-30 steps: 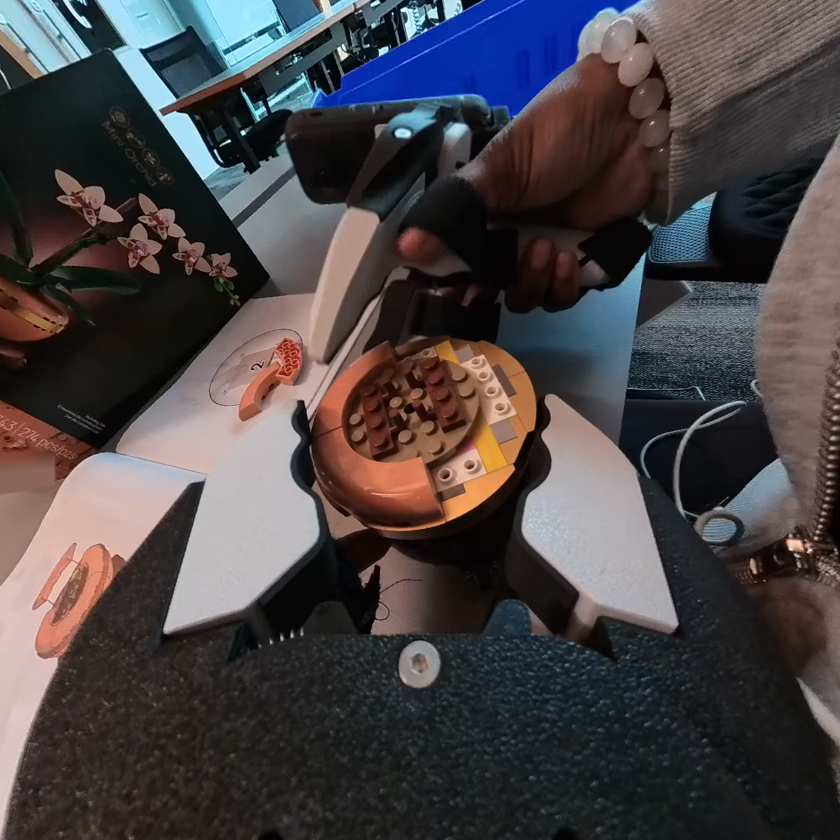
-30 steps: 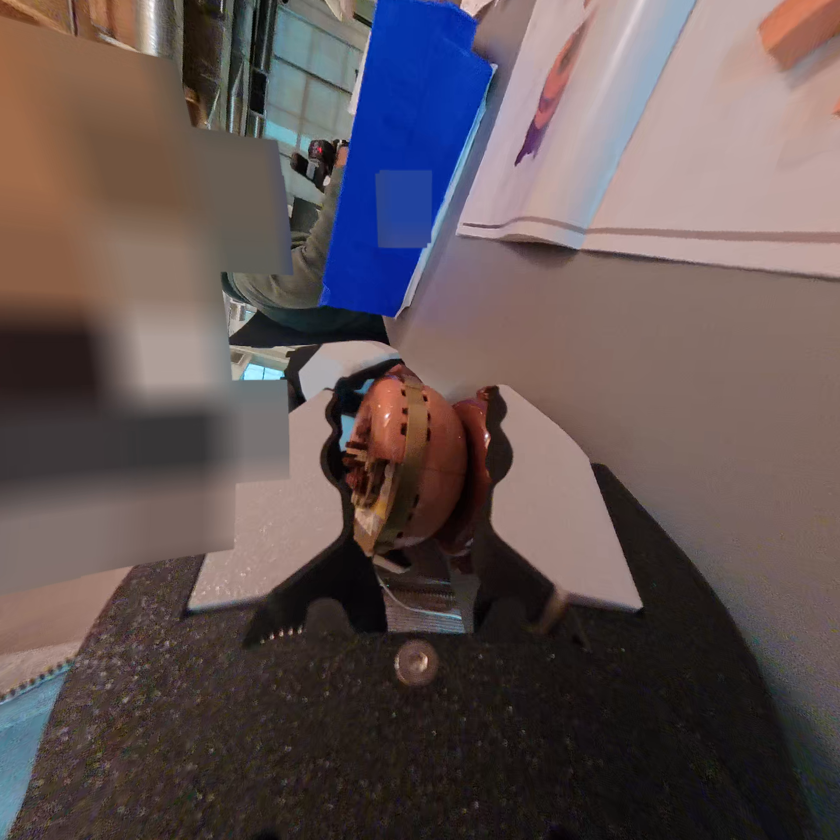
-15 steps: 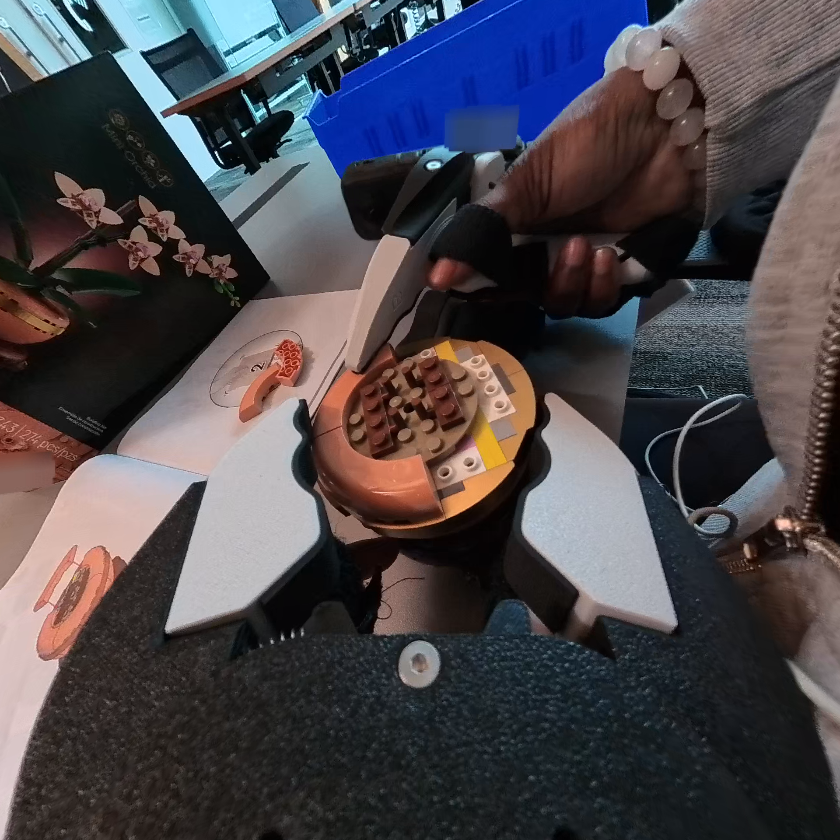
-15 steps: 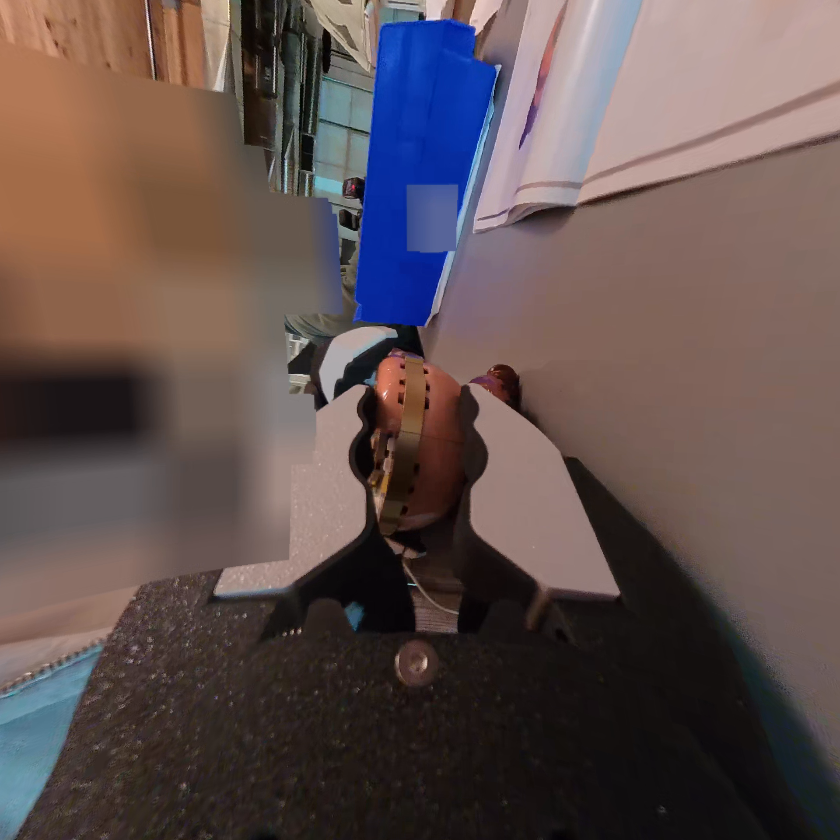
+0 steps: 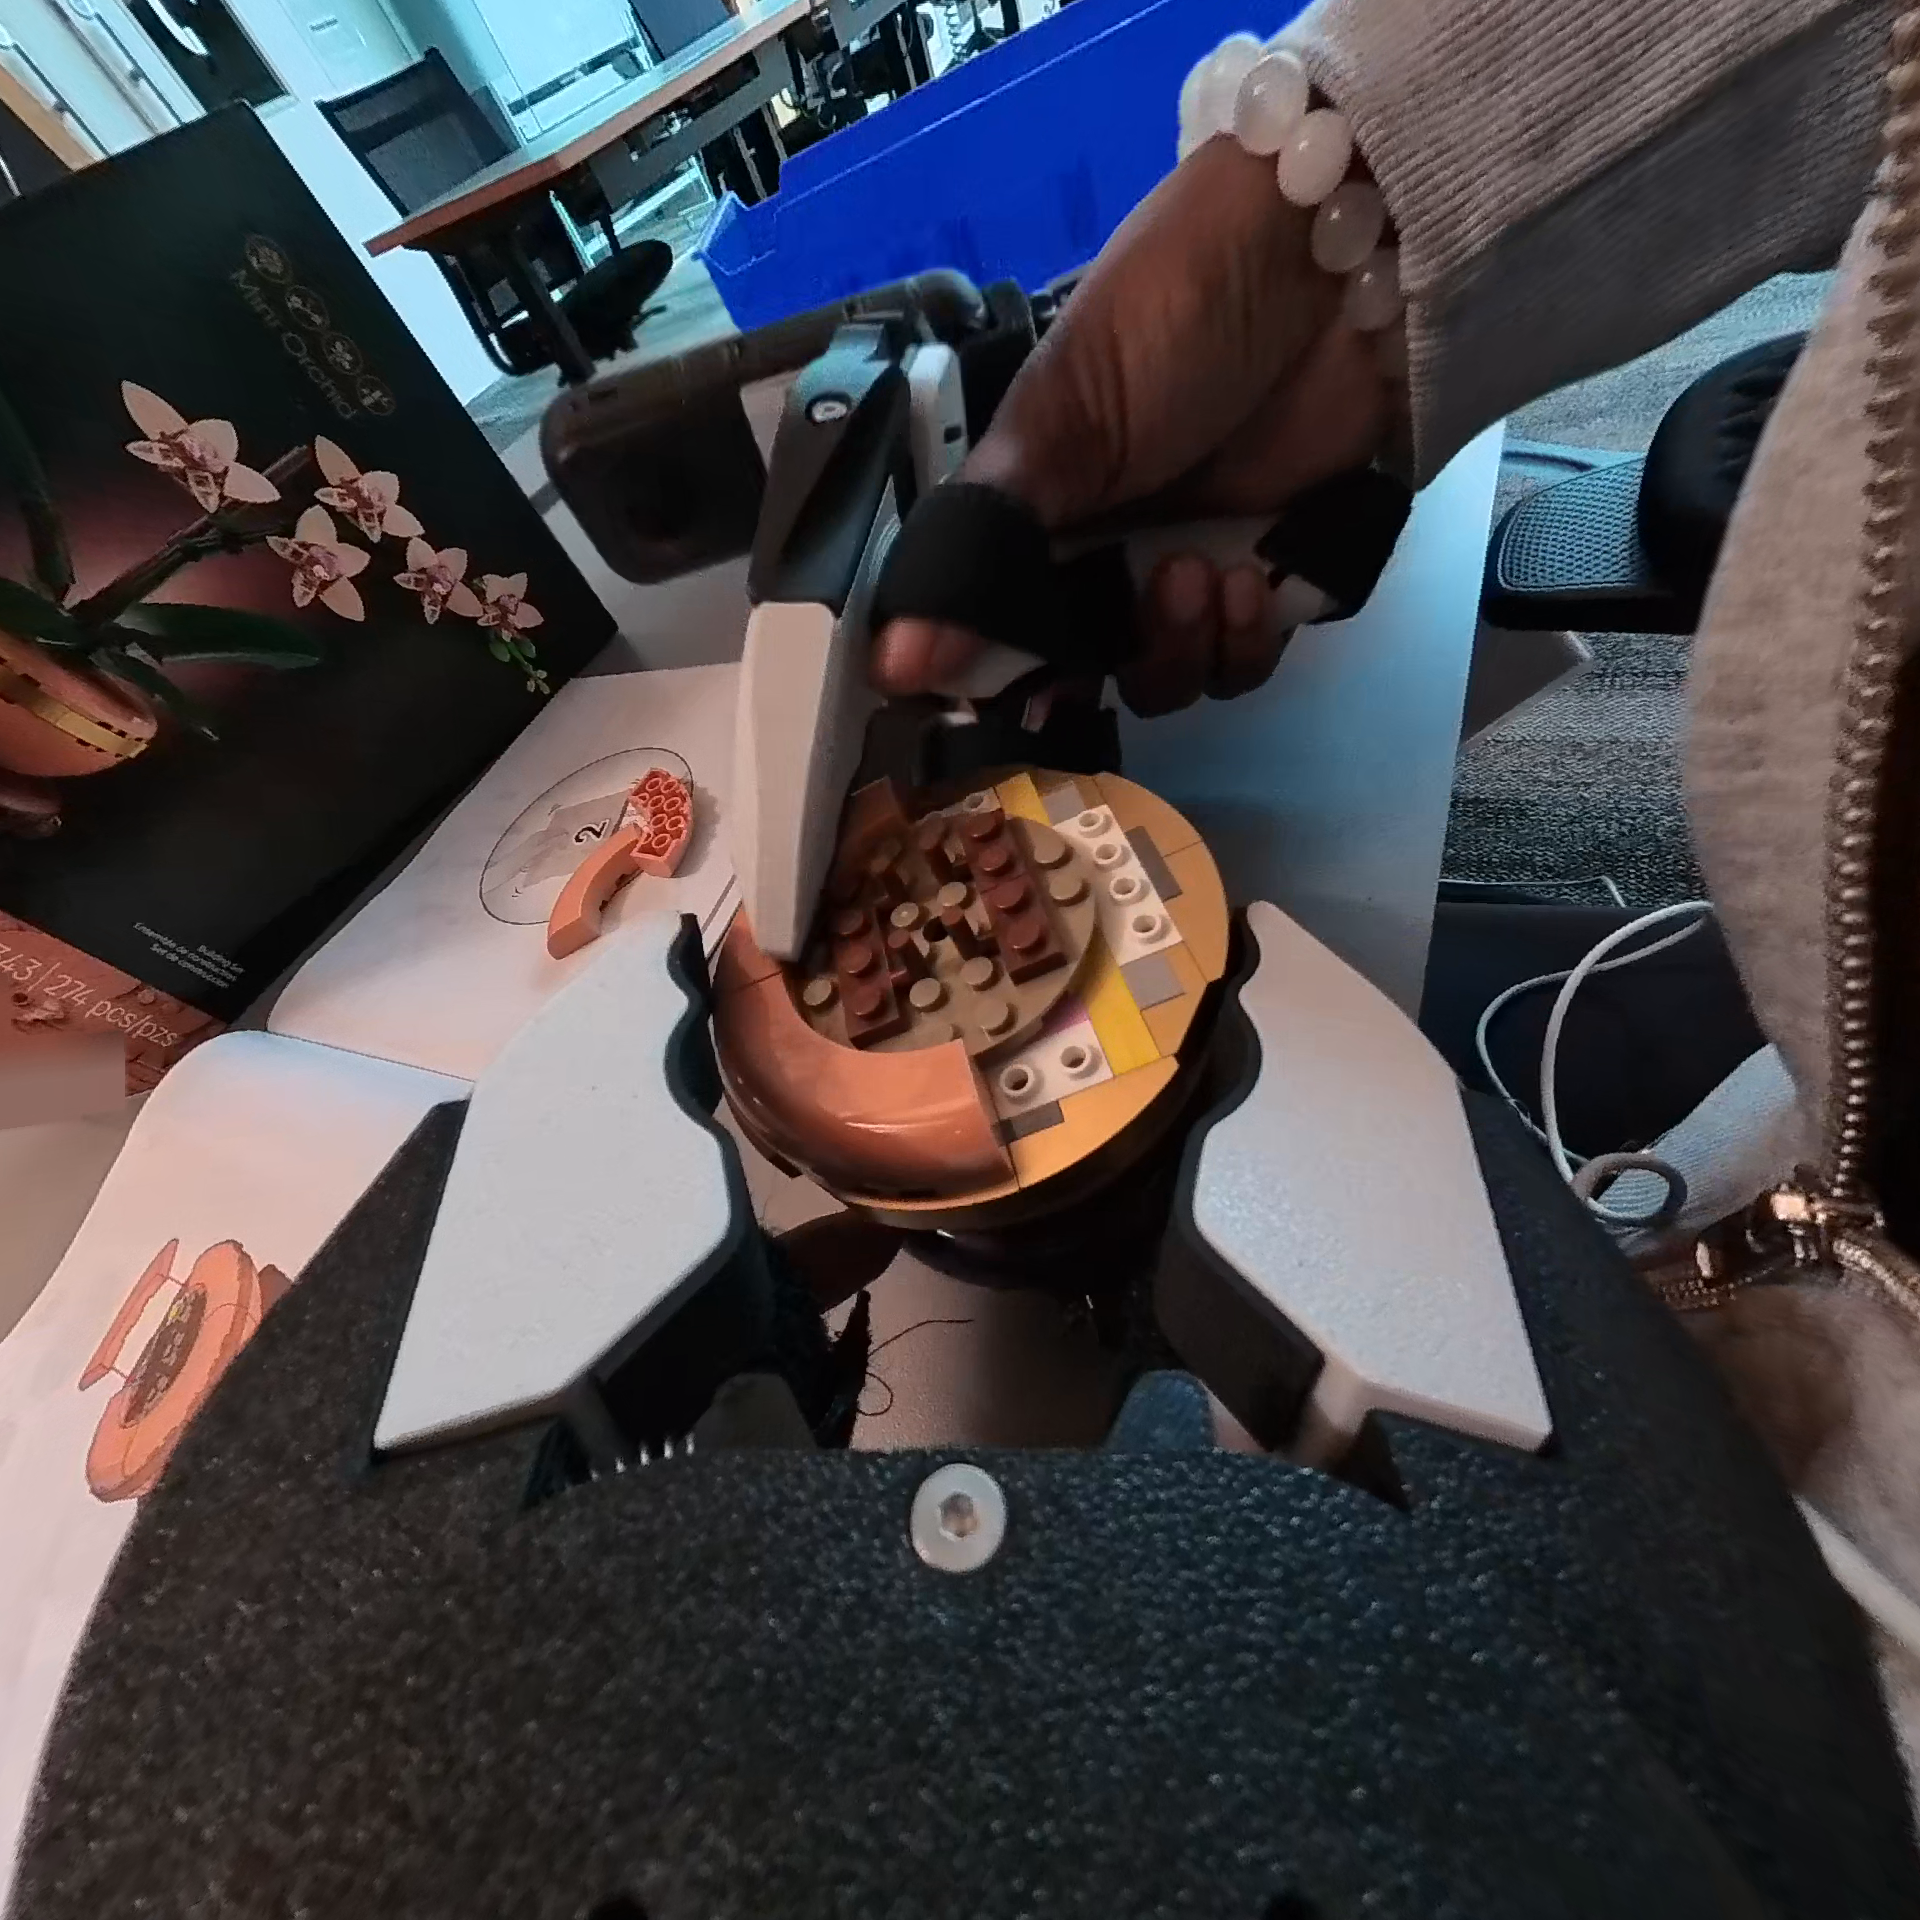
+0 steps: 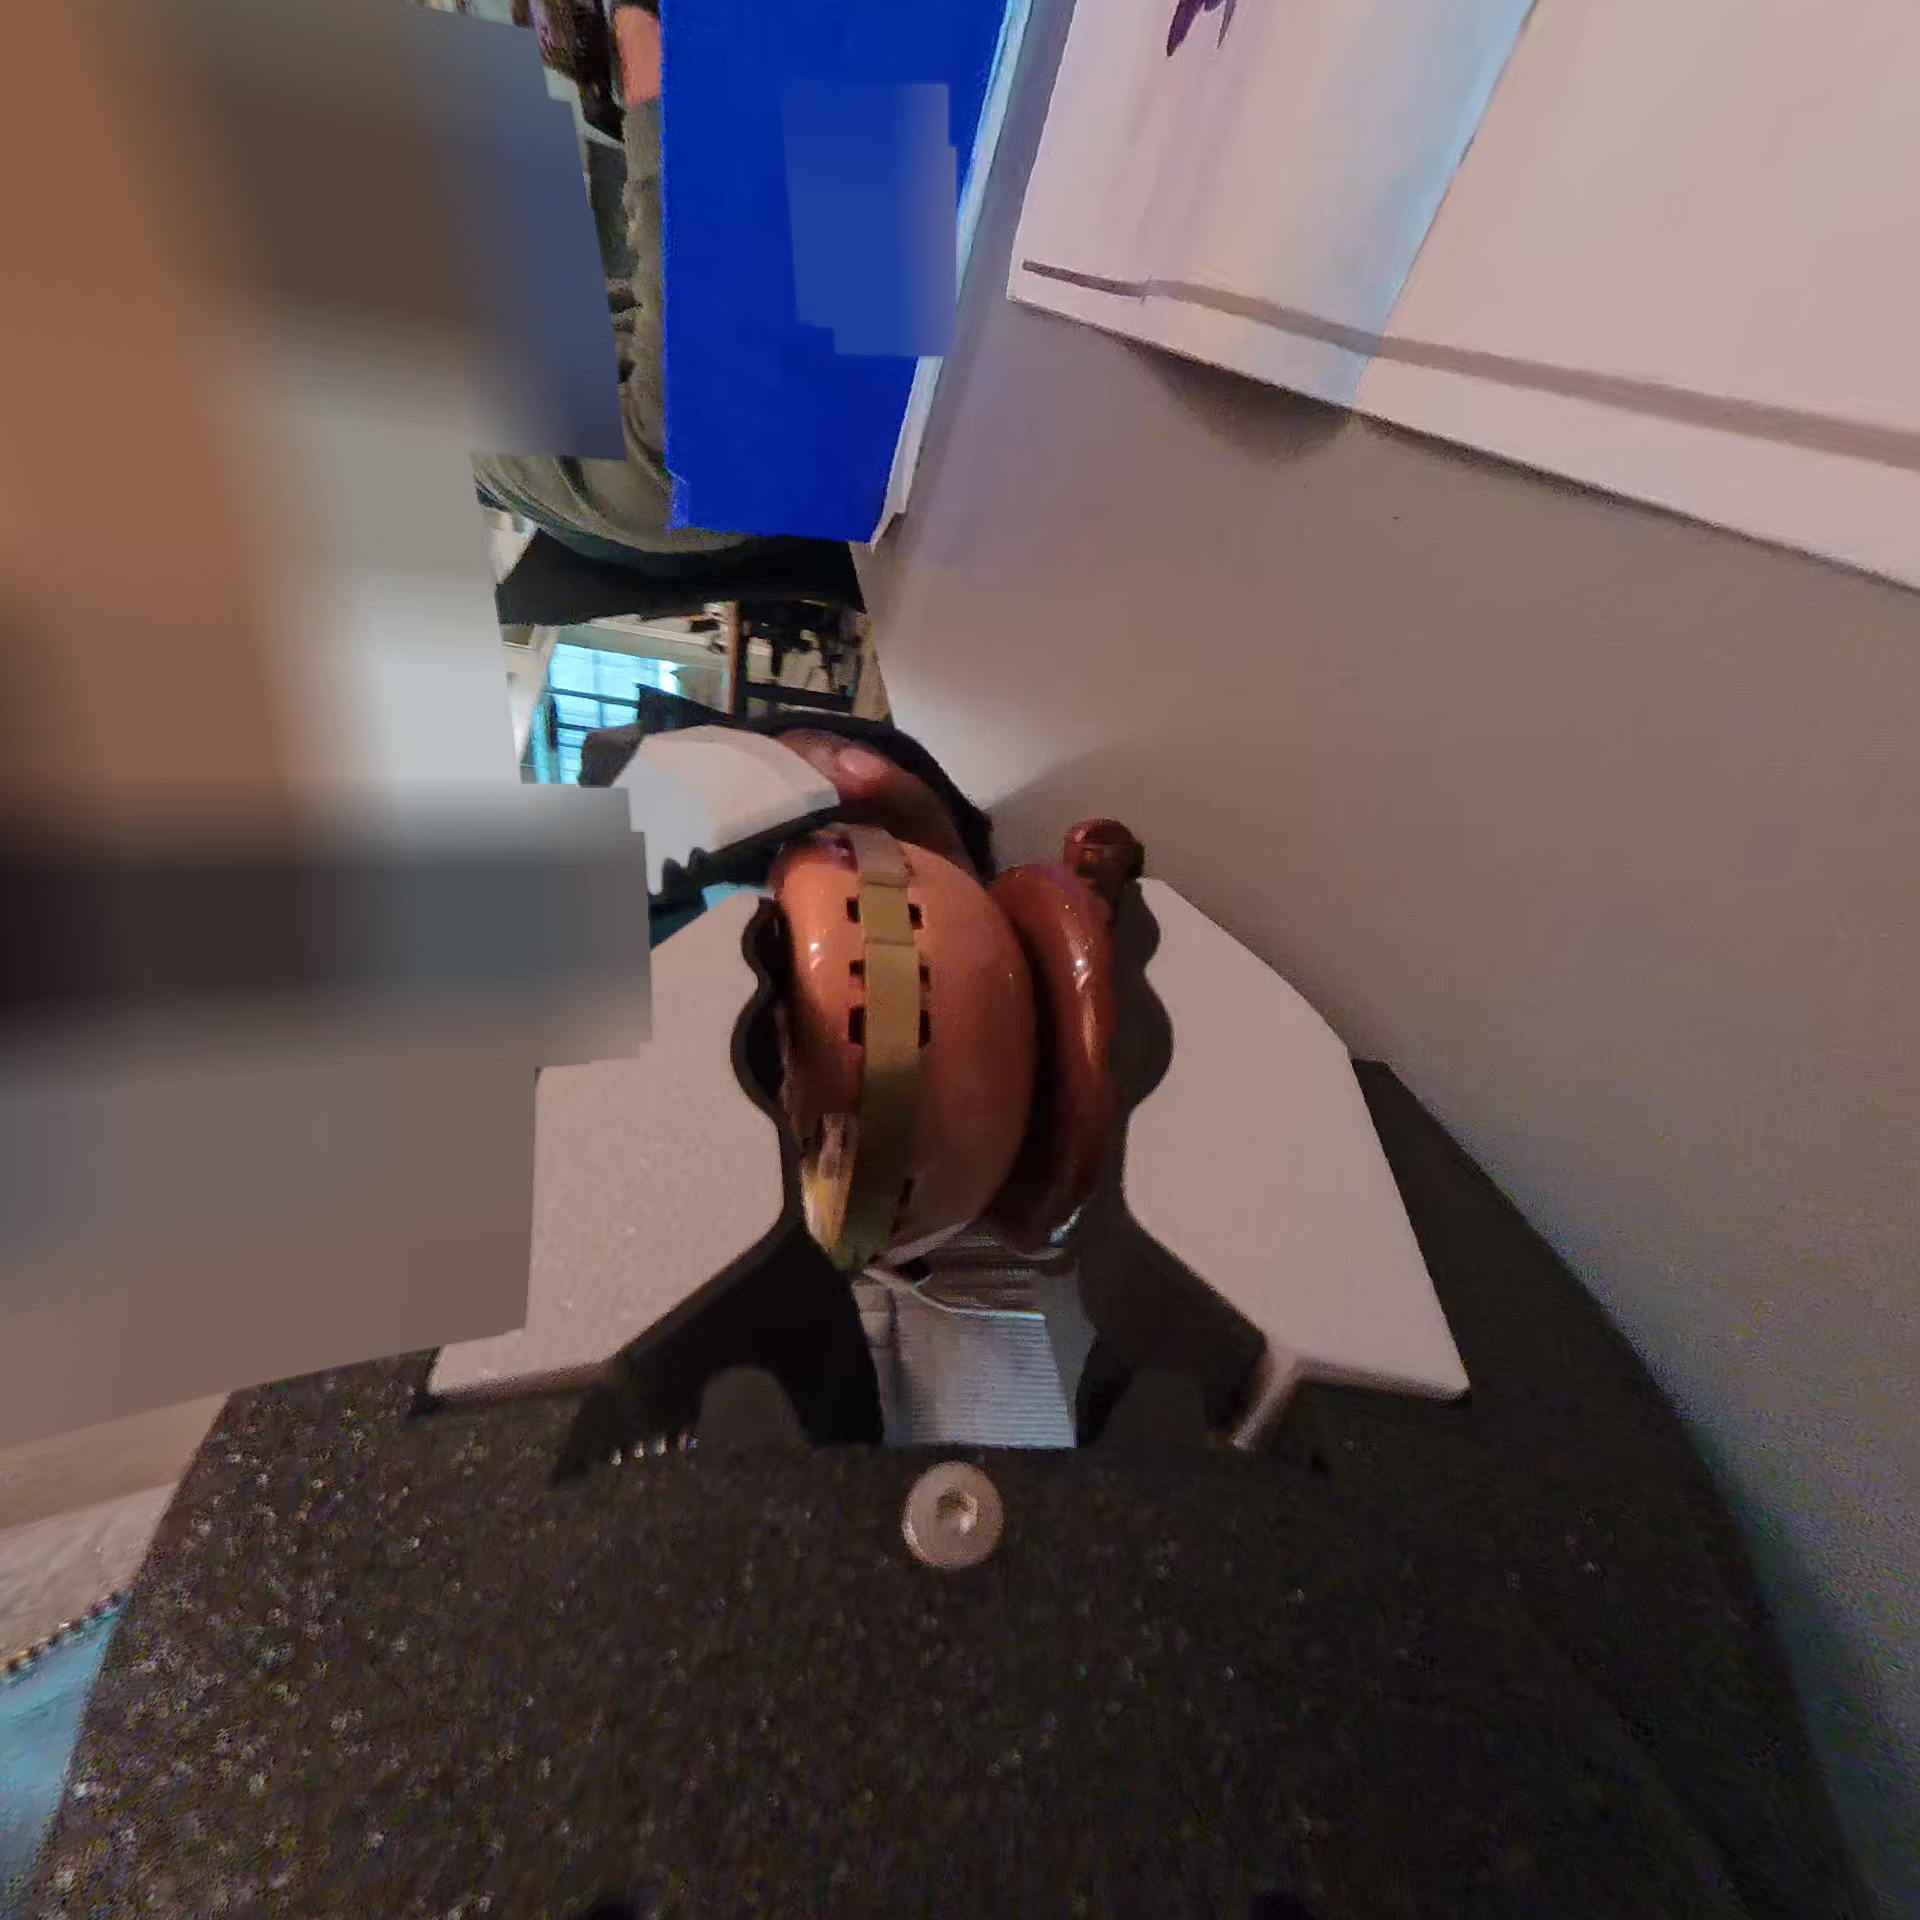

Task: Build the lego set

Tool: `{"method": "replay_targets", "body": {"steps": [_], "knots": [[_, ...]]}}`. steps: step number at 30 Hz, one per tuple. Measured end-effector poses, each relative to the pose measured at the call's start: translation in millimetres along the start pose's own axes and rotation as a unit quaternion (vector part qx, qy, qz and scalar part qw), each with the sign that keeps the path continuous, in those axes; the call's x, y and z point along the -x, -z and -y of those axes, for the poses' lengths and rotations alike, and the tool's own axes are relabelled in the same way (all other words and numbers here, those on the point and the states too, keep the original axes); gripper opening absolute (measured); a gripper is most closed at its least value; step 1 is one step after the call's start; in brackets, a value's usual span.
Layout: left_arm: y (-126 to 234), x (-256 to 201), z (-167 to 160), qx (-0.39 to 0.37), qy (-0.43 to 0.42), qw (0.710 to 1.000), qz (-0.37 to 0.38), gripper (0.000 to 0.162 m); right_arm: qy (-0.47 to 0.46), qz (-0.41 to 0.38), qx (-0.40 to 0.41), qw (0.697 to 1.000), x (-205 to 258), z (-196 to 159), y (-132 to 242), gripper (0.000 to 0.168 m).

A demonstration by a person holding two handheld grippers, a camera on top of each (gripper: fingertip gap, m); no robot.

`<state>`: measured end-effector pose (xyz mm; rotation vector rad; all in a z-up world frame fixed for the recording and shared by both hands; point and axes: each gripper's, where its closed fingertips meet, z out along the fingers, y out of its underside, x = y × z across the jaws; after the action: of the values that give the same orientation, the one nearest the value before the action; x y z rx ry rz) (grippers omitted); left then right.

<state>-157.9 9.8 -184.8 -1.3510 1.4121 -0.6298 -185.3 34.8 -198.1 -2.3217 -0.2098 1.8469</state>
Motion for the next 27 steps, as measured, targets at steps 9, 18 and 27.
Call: {"method": "replay_targets", "body": {"steps": [9,18,27], "knots": [[0,0,1,-0.003,-0.005,1.000,-0.006,0.093,-0.039,0.012,-0.016,0.999,1,2,0,0.060],[0,-1,2,-0.005,-0.011,1.000,-0.004,0.092,0.032,0.018,-0.030,0.999,8,7,0,0.045],[-1,0,2,-0.005,-0.015,1.000,0.002,0.093,0.006,0.035,-0.125,0.992,10,0,27,0.043]]}}
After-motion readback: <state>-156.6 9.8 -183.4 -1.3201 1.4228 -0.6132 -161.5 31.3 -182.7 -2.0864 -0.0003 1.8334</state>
